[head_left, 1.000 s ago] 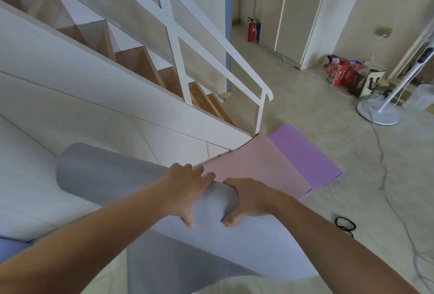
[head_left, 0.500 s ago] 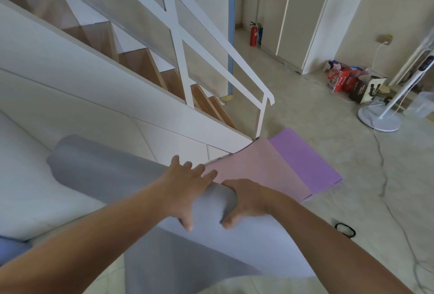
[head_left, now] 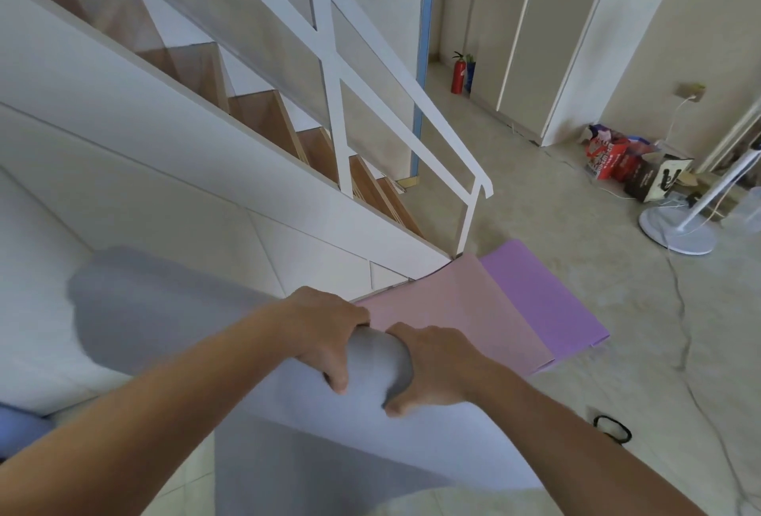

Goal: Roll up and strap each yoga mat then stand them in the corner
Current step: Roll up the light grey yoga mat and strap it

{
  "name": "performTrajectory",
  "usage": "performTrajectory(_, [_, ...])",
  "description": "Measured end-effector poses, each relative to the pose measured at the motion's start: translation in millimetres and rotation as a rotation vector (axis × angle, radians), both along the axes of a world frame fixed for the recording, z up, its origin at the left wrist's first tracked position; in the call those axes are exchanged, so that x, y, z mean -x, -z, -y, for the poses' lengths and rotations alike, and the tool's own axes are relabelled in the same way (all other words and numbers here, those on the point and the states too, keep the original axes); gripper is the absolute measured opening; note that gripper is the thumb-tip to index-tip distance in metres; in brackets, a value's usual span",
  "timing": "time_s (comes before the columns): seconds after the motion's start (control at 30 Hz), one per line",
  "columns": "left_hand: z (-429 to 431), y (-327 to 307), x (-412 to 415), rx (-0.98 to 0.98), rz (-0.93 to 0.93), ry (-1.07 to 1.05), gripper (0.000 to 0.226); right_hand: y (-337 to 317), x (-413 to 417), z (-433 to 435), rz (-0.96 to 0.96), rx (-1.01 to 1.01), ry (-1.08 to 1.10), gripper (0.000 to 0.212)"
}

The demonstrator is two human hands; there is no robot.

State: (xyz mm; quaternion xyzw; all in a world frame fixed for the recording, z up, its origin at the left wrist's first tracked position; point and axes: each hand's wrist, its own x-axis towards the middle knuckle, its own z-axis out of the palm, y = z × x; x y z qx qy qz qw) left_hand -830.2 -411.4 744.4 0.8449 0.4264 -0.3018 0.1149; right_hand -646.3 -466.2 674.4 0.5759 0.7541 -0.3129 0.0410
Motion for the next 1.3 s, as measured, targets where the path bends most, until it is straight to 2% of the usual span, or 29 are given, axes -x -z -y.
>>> performTrajectory(0.1, [17.3, 4.4, -4.8, -0.325, -0.169, 0.223, 0.126, -6.2, -4.0, -12.8, -0.244, 0.171, 0.114, 0.064])
performTrajectory(0.13, [22.5, 7.1, -6.6, -0.399, -0.192, 0.256, 0.125, -7.7, -4.3, -16.3, -0.297, 0.215, 0.131, 0.062])
performTrajectory(0.17, [24.8, 7.8, -7.0, -0.425, -0.179, 0.274, 0.113, -8.9, -4.0, -18.1, -0.327, 0.256, 0.130, 0.063])
performTrajectory(0.23, [20.8, 7.2, -2.2, -0.386, -0.082, 0.262, 0.076, -9.8, -1.5, -16.3, -0.345, 0.294, 0.101, 0.071])
performTrajectory(0.3, [9.4, 3.4, 8.7, -0.278, -0.023, 0.173, 0.059, -13.2, 3.1, -9.9, -0.273, 0.236, 0.069, 0.088])
performTrajectory(0.33, [3.2, 0.2, 13.8, -0.210, -0.011, 0.108, 0.056, -13.6, 6.7, -6.0, -0.175, 0.152, 0.026, 0.101])
performTrajectory(0.4, [-6.7, -6.1, 20.6, -0.077, 0.008, -0.021, 0.054, -11.3, 16.2, 1.3, 0.019, -0.062, -0.085, 0.115])
performTrajectory(0.47, [-12.7, -11.3, 23.3, 0.005, 0.023, -0.080, 0.057, -11.3, 23.5, 0.1, 0.030, -0.142, -0.069, 0.105])
performTrajectory(0.57, [-9.1, -15.9, 24.8, -0.025, 0.023, -0.044, 0.072, -16.6, 18.7, -14.3, -0.033, 0.006, -0.013, 0.085])
performTrajectory(0.67, [0.1, -10.5, 22.8, -0.280, -0.123, 0.212, 0.118, -14.2, 5.1, -28.2, -0.296, 0.263, 0.098, 0.066])
performTrajectory(0.7, [1.6, -8.1, 22.2, -0.335, -0.141, 0.247, 0.122, -13.2, 3.6, -30.5, -0.353, 0.314, 0.109, 0.064])
performTrajectory(0.73, [0.6, -6.4, 22.2, -0.353, -0.125, 0.249, 0.115, -10.7, 2.8, -32.1, -0.379, 0.354, 0.108, 0.064])
performTrajectory(0.8, [-3.9, -4.2, 25.6, -0.303, -0.040, 0.199, 0.083, -8.8, 5.5, -28.7, -0.383, 0.378, 0.092, 0.070])
performTrajectory(0.87, [-11.8, -5.8, 29.6, -0.228, 0.003, 0.108, 0.068, -7.8, 13.5, -22.3, -0.310, 0.261, 0.075, 0.094])
performTrajectory(0.93, [-19.4, -9.2, 33.0, -0.117, 0.020, -0.015, 0.068, -8.1, 24.5, -13.5, -0.088, 0.019, -0.014, 0.119])
performTrajectory(0.97, [-22.7, -13.0, 33.0, -0.063, 0.025, -0.064, 0.069, -8.4, 28.9, -10.4, -0.033, -0.082, -0.041, 0.120])
performTrajectory(1.07, [-27.3, -26.7, 28.9, -0.008, 0.035, -0.098, 0.071, -19.4, 29.4, -16.4, -0.061, -0.183, -0.029, 0.099])
performTrajectory(1.13, [-29.1, -37.2, 24.0, -0.085, 0.048, -0.053, 0.073, -34.9, 19.9, -30.2, -0.006, -0.225, -0.031, 0.091])
performTrajectory(1.2, [-31.3, -46.0, 18.0, -0.248, 0.057, 0.026, 0.079, -52.8, 9.5, -43.6, 0.042, -0.287, -0.025, 0.088])
performTrajectory(1.3, [-33.9, -54.9, 10.6, -0.556, -0.029, 0.204, 0.118, -79.1, -4.5, -58.3, 0.016, -0.344, 0.034, 0.087])
